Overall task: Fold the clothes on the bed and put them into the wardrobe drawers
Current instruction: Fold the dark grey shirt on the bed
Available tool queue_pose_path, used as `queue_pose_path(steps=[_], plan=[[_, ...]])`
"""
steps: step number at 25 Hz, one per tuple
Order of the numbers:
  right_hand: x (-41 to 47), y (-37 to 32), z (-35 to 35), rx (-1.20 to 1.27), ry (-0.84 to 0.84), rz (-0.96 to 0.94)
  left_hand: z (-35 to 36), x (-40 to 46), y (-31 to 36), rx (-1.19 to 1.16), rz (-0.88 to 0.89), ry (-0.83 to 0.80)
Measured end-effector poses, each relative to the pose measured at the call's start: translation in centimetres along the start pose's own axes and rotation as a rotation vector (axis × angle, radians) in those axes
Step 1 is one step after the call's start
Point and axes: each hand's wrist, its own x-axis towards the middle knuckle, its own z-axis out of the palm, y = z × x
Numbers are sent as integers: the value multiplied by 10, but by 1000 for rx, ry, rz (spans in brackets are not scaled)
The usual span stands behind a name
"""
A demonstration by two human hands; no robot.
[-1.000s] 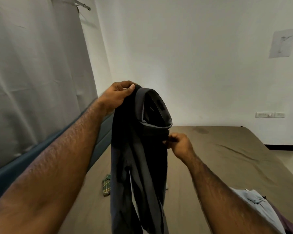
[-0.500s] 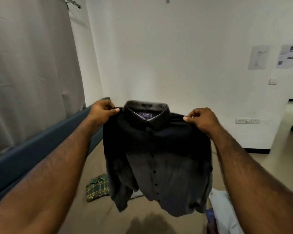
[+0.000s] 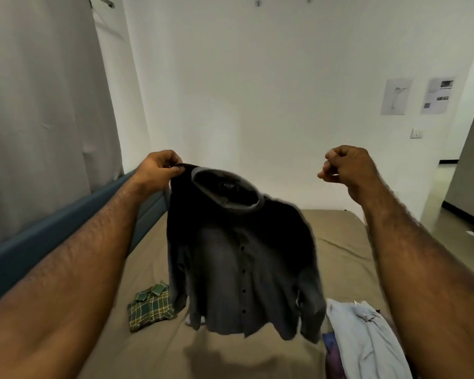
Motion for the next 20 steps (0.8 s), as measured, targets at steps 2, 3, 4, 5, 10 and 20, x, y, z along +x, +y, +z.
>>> queue_pose_path(steps=[2,3,4,5,10,20], plan=[[-9,8,15,-39,-132,-24,15,-6,9,-145,1,-111],[-18,18,30,-106,-227,-20,29,-8,17,-138,0,-146],[-28,31,48,-181,-321,-2,45,-8,24,-105,7,-160],[-39,44,66,-233,-415,27,61,-6,30,-59,15,-151],[-84,97,123,-362,-685,129,78,9,54,176,103,8],[-86,123,151,39,-593,189,43,12,88,52,167,-69]])
